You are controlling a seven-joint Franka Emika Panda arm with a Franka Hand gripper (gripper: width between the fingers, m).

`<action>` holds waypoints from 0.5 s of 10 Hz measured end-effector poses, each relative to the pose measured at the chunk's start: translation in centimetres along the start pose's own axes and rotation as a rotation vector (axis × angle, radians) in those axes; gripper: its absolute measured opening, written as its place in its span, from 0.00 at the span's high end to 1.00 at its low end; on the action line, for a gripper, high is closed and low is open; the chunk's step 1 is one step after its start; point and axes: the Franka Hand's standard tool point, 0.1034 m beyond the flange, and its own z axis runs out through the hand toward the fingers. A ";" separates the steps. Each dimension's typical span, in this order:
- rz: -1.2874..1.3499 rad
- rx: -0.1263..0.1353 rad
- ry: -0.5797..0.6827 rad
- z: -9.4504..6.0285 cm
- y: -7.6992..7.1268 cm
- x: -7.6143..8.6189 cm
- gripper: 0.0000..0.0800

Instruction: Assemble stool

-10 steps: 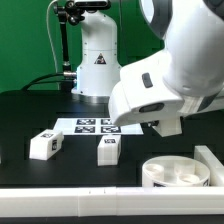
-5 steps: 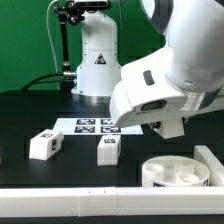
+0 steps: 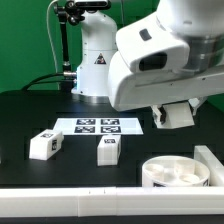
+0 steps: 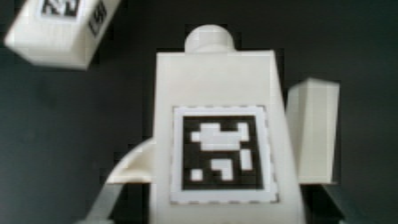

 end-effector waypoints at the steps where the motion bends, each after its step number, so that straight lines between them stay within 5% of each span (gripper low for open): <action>1: 0.001 -0.006 0.040 0.1 0.0 -0.1 0.58; 5: -0.008 -0.042 0.339 -1.5 0.7 1.7 0.58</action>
Offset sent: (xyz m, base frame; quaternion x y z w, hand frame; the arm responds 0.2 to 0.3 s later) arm 0.0083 -0.0050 0.0067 0.0045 0.1849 -0.0122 0.9827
